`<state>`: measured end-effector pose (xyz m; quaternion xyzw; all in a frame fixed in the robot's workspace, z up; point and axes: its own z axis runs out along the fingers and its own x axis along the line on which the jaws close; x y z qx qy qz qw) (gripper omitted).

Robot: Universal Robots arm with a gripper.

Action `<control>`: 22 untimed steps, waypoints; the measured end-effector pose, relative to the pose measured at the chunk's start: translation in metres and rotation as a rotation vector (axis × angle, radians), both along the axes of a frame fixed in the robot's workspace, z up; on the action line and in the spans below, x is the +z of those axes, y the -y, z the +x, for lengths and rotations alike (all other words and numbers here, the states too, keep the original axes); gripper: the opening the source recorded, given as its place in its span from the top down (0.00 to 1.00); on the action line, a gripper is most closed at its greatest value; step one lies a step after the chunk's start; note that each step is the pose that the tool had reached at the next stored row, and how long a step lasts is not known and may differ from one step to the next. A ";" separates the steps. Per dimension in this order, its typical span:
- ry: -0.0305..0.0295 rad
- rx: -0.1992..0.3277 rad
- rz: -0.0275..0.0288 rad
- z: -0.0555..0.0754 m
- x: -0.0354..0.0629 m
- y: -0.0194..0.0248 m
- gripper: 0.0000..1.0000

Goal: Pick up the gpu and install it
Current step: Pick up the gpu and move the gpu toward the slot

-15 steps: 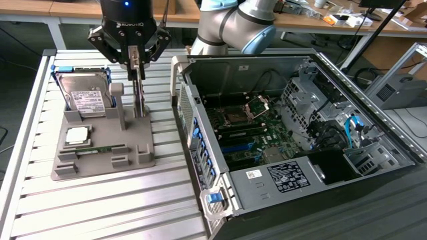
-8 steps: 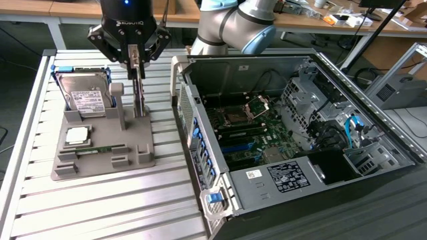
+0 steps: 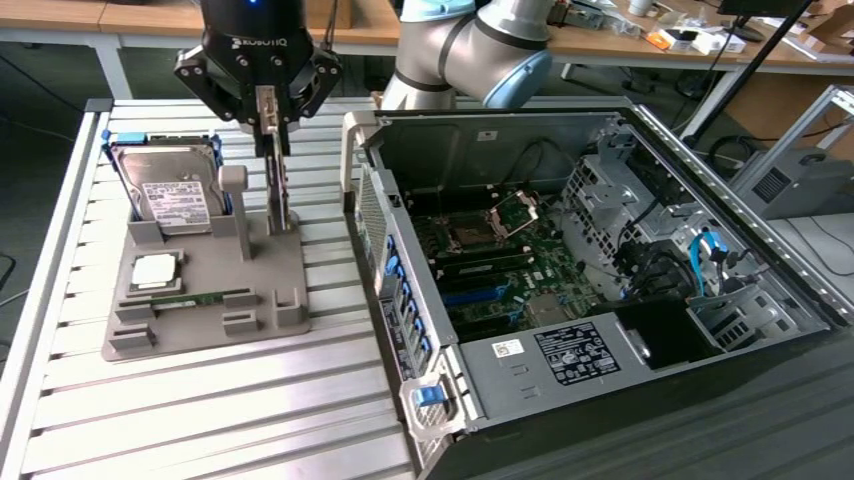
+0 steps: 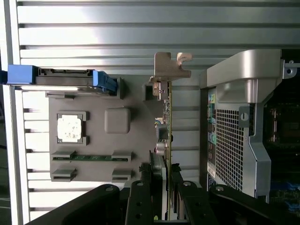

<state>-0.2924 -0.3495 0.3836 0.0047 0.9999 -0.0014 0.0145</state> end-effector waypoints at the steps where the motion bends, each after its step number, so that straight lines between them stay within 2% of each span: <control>1: 0.0000 0.000 0.0000 0.000 0.0004 0.0000 0.73; 22: -0.0001 0.000 0.0005 0.000 0.0080 0.0000 0.73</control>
